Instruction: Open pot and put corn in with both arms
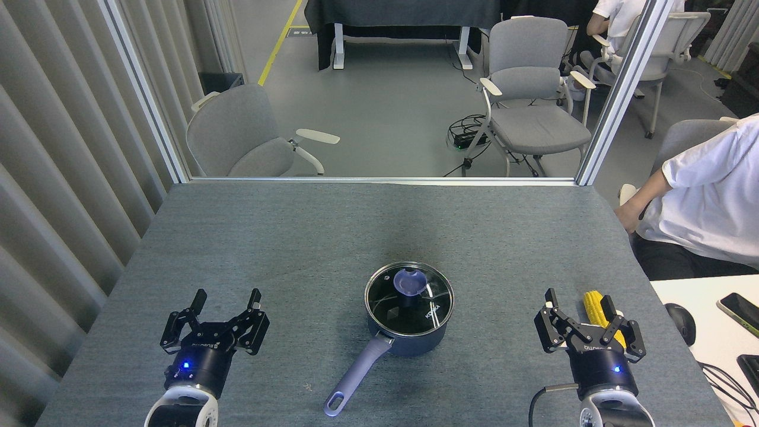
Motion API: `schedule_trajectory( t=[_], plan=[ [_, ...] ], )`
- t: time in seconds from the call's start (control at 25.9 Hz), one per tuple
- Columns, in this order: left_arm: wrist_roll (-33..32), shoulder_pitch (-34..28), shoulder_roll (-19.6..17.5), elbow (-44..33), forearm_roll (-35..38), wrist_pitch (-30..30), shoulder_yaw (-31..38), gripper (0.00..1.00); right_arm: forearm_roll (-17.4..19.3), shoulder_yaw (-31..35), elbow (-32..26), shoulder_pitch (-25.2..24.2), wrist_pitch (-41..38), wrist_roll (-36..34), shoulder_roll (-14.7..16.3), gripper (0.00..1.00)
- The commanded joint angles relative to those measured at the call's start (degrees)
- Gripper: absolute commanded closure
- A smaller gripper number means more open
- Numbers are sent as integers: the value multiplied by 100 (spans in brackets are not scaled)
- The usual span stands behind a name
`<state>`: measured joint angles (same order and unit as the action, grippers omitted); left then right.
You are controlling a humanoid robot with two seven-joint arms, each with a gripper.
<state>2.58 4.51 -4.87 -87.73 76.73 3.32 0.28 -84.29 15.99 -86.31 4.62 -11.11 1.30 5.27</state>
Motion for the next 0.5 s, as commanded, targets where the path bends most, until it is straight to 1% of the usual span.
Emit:
schedule_trajectory(
  t=[0.0, 0.27, 0.46],
  plan=[
    [67, -11, -14, -51, 8, 19, -11, 1, 0, 0, 1, 13, 4, 2, 0, 0],
    [85, -29, 12, -42, 17, -69, -11, 1, 9, 0, 1, 13, 4, 2, -9, 0],
    [59, -55, 4, -42, 9, -16, -19, 1, 9, -9, 1, 13, 4, 2, -9, 0]
  ],
)
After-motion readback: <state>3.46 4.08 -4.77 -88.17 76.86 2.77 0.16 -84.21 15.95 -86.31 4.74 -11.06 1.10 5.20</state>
